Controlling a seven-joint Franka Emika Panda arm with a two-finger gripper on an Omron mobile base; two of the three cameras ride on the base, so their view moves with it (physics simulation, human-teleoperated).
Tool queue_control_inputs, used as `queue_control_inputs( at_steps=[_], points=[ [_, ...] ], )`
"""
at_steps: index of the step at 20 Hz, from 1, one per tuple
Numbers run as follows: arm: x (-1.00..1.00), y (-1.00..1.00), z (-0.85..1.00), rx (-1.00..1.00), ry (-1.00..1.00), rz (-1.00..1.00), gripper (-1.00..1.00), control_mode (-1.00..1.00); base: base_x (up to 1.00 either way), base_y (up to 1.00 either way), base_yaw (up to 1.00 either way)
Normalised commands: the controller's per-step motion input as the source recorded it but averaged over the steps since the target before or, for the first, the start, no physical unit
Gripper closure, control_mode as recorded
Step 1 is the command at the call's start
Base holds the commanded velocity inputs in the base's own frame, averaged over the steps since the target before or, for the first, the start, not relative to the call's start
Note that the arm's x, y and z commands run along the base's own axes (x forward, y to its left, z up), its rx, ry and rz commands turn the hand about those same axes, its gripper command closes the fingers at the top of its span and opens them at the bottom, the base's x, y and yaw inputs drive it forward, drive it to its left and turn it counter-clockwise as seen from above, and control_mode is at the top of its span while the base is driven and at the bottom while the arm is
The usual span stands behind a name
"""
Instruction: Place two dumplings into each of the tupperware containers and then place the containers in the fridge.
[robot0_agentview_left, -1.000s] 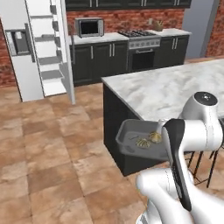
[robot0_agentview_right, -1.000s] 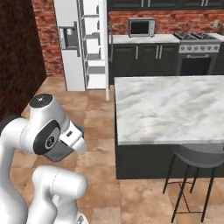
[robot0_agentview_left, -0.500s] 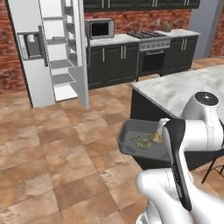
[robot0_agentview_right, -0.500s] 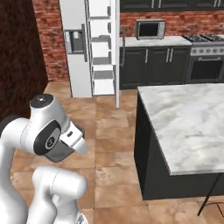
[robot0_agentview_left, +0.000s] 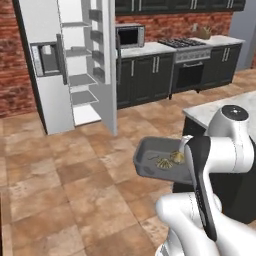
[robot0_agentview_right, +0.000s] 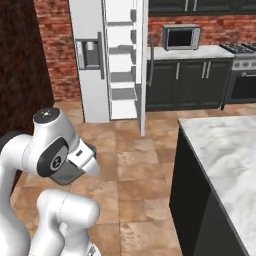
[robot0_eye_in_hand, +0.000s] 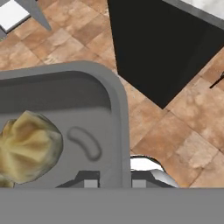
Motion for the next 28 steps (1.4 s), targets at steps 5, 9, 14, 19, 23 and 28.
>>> queue_control_inputs(
  at_steps=[5, 9, 14, 19, 23, 28],
  points=[
    [0.00, 0.00, 0.00, 0.00, 0.00, 0.00, 1.00, 1.00, 0.99, 0.34, 0.00],
    [0.00, 0.00, 0.00, 0.00, 0.00, 0.00, 1.00, 1.00, 0.99, 0.20, 0.08],
    [0.00, 0.00, 0.00, 0.00, 0.00, 0.00, 1.00, 1.00, 0.98, 0.11, 0.13],
    [0.00, 0.00, 0.00, 0.00, 0.00, 0.00, 1.00, 1.00, 0.84, 0.05, 0.16],
    [0.00, 0.00, 0.00, 0.00, 0.00, 0.00, 1.00, 1.00, 0.72, 0.00, 0.18],
    [0.00, 0.00, 0.00, 0.00, 0.00, 0.00, 1.00, 1.00, 0.77, 0.00, 0.23]
  ],
)
